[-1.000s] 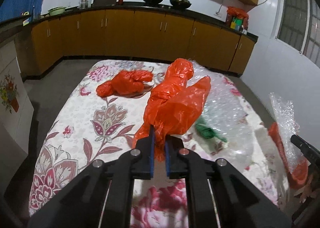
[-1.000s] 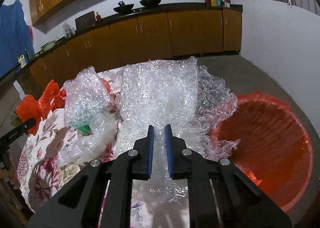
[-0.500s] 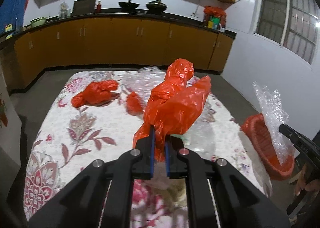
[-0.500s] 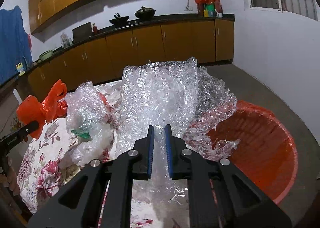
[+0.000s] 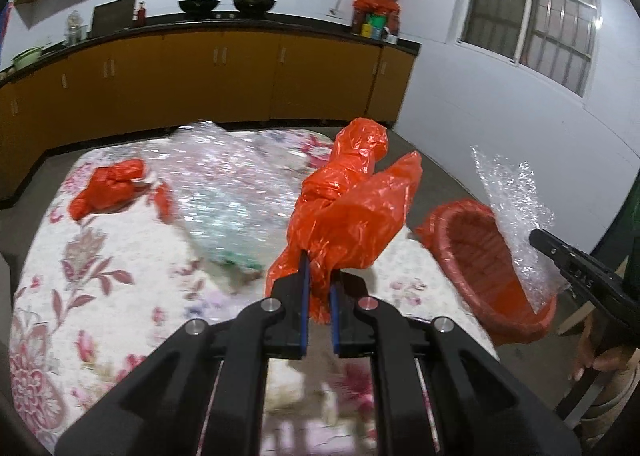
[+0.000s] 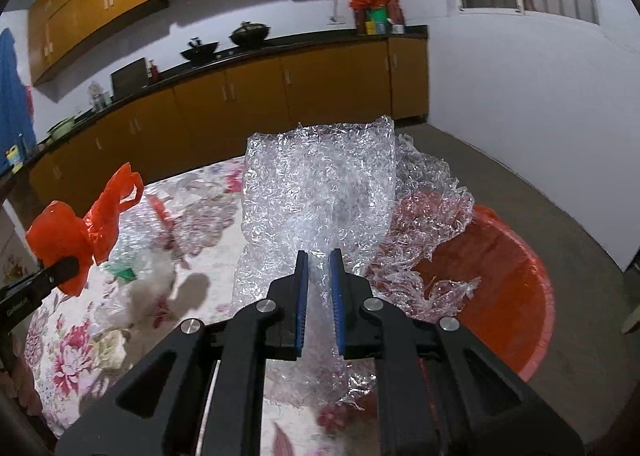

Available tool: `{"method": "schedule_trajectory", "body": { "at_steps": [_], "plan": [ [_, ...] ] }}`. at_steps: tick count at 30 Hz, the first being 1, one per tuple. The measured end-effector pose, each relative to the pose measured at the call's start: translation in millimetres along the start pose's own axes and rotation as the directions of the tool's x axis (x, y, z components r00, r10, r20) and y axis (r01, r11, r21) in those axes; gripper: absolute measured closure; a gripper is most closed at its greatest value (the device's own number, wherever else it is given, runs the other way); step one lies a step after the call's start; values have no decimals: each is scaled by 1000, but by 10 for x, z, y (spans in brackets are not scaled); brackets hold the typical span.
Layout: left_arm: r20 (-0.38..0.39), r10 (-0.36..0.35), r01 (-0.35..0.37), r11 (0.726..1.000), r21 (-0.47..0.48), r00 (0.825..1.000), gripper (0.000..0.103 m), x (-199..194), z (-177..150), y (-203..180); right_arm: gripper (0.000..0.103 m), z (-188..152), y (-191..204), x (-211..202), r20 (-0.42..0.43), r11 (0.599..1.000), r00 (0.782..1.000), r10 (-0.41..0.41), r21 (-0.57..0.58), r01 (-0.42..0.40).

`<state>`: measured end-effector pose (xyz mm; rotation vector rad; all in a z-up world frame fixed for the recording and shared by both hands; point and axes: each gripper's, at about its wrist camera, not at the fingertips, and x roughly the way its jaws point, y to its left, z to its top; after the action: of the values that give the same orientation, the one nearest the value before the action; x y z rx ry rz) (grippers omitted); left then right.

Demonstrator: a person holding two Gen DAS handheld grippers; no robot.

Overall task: Collect trash
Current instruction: 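Carry both items over the orange basket and open both grippers to drop them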

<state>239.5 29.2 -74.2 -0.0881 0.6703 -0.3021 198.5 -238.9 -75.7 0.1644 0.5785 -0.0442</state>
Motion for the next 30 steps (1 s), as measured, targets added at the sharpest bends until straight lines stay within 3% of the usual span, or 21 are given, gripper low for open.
{"method": "schedule_trajectory", "body": {
  "at_steps": [12,30],
  "plan": [
    [-62,-137,139,990,30,989,94,434,-49,-658,91,-81,-531,-20,-7,991,995,-103,89,103],
    [-138,-270,281,957,74,953,94,1009,-25,-1446,91,-55,-902,52,-7,968,988,-151,200,149]
  ]
}}
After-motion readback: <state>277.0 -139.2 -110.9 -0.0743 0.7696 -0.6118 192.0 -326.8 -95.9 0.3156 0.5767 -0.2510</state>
